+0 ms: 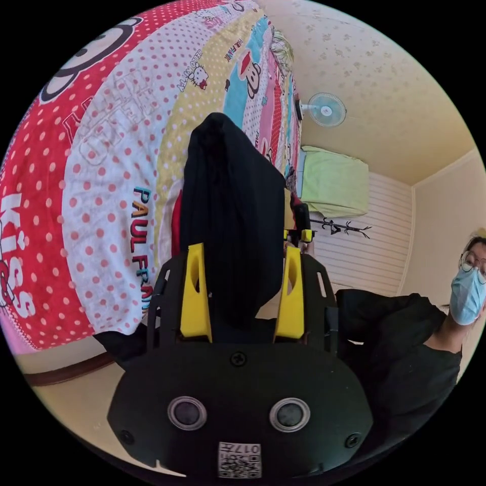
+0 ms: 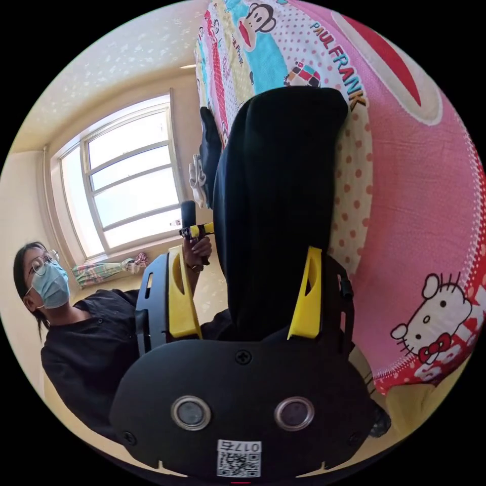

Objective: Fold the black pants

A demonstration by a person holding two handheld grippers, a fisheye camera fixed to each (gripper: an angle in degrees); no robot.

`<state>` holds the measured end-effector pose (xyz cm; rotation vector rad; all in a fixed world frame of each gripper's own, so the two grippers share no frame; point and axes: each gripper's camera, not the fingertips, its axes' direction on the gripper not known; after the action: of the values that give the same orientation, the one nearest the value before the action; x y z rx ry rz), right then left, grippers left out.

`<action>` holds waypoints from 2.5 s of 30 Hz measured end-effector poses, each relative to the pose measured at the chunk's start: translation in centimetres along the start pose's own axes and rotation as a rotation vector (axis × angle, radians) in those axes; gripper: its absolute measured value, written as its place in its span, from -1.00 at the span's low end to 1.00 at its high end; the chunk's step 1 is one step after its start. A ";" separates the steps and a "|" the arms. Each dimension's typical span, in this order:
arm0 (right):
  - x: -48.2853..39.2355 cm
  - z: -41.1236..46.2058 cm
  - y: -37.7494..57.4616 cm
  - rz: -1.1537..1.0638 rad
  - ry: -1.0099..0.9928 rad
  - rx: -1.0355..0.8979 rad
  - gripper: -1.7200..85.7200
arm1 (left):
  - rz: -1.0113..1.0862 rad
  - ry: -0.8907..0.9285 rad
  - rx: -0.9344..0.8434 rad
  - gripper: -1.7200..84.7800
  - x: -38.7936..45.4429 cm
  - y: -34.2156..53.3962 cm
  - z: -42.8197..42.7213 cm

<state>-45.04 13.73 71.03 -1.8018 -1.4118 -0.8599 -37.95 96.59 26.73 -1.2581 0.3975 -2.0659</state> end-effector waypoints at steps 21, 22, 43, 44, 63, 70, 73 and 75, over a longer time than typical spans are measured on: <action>-0.4 -8.4 -0.1 -0.089 -0.109 0.072 -0.38 | -0.015 0.277 -0.197 -0.43 -1.6 2.2 -5.1; -0.6 -8.8 -0.4 -0.093 -0.099 0.051 -0.40 | -0.007 0.288 -0.209 -0.43 -1.4 2.2 -5.2; -0.6 -16.5 -2.6 -0.125 -0.130 -0.019 -0.33 | 0.100 0.231 -0.063 -0.48 7.1 7.0 -12.7; -0.5 -16.3 -2.7 -0.126 -0.120 -0.017 -0.35 | 0.112 0.208 -0.069 -0.48 7.9 6.7 -12.5; 2.5 -16.2 3.0 0.093 -0.073 0.455 -0.60 | -0.044 0.402 -0.100 -0.53 15.5 8.1 -8.1; 3.7 -15.3 6.4 0.150 -0.344 0.440 -0.66 | -0.054 0.532 -0.080 -0.56 20.3 10.3 -8.0; 1.9 -14.3 7.4 0.111 -0.333 0.412 -0.66 | -0.032 0.514 -0.053 -0.57 23.0 11.8 -10.1; 0.6 -13.6 6.9 0.060 -0.333 0.400 -0.66 | 0.017 0.505 -0.001 -0.57 25.0 12.5 -12.9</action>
<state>-39.42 1.54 78.17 -1.7105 -1.5918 -0.2233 -51.90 69.33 29.97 -0.7136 0.6293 -2.3561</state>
